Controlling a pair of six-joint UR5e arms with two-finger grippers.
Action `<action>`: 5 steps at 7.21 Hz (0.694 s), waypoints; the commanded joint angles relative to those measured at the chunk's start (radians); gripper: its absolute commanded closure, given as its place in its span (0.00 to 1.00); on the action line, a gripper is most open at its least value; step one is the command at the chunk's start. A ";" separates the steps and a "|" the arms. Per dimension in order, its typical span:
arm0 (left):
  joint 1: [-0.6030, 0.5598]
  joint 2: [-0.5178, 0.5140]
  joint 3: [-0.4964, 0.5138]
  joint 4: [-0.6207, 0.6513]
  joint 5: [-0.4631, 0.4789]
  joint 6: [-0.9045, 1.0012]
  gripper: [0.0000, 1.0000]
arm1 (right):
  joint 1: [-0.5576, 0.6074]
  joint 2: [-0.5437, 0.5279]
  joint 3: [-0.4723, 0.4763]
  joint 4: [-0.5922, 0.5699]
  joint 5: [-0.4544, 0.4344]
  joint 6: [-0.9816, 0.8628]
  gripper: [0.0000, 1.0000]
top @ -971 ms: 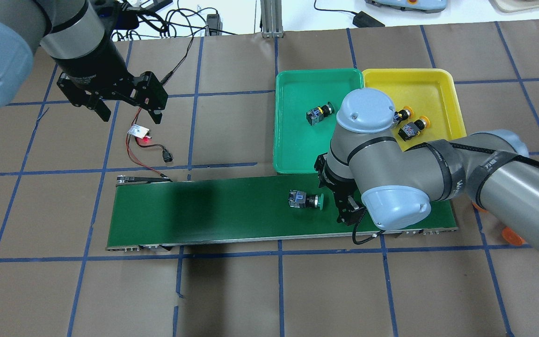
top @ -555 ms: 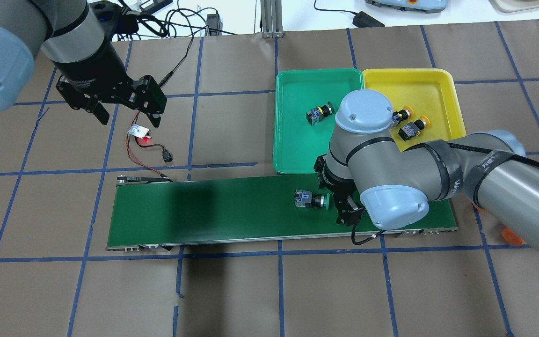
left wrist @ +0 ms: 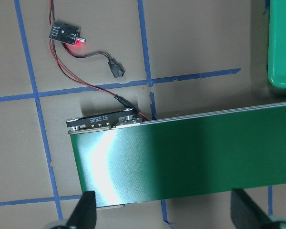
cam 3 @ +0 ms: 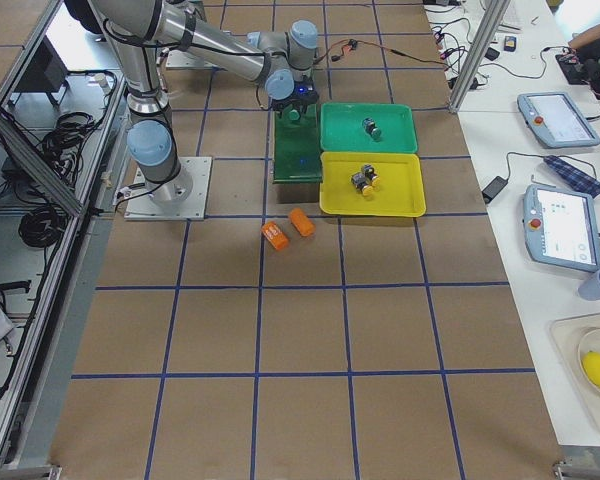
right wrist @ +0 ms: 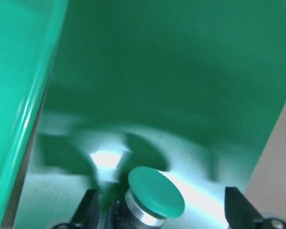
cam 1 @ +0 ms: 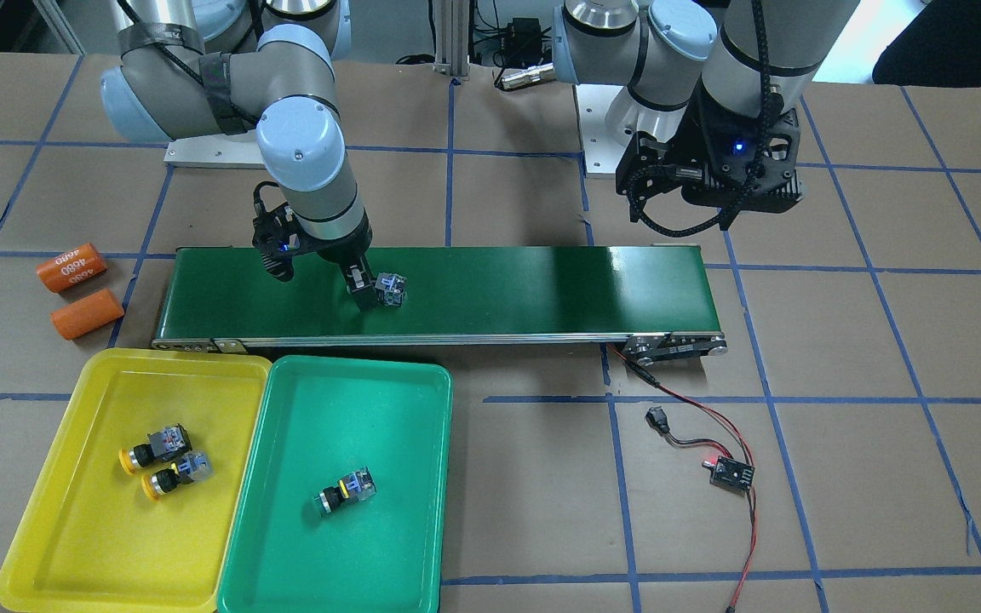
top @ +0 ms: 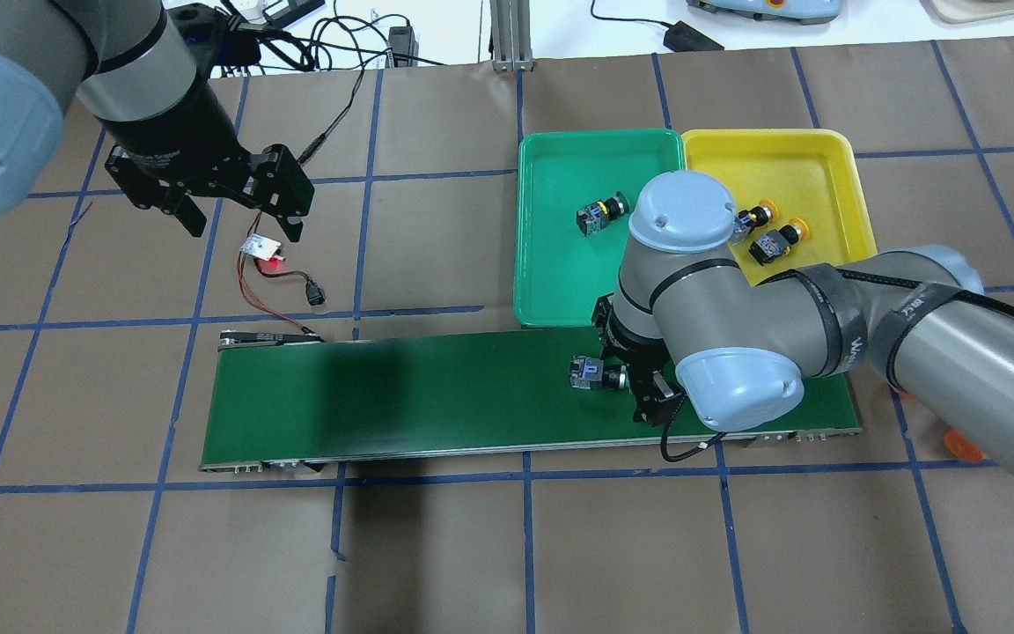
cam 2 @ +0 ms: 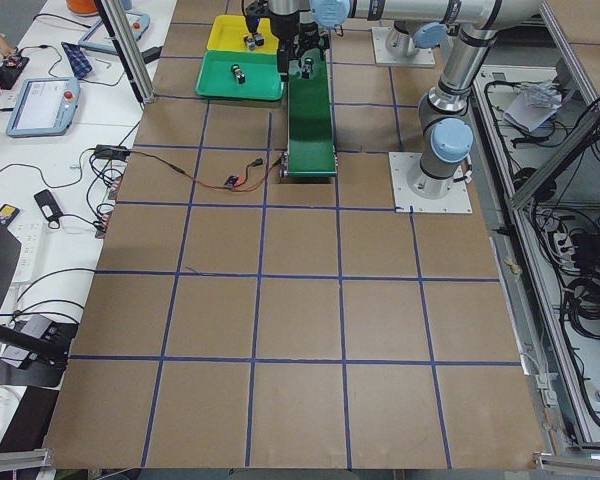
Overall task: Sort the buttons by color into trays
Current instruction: 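Lower the right gripper onto the green button as it rides the belt, then close the right gripper on the green button and lift it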
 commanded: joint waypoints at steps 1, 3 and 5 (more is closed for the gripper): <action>0.000 0.000 0.000 0.000 0.000 0.000 0.00 | 0.000 0.001 -0.009 -0.020 -0.012 -0.021 1.00; 0.000 0.000 0.000 0.000 0.000 0.000 0.00 | -0.020 -0.007 -0.021 -0.011 -0.024 -0.070 1.00; 0.000 -0.003 0.000 0.000 0.000 0.000 0.00 | -0.035 -0.007 -0.126 -0.005 -0.063 -0.075 1.00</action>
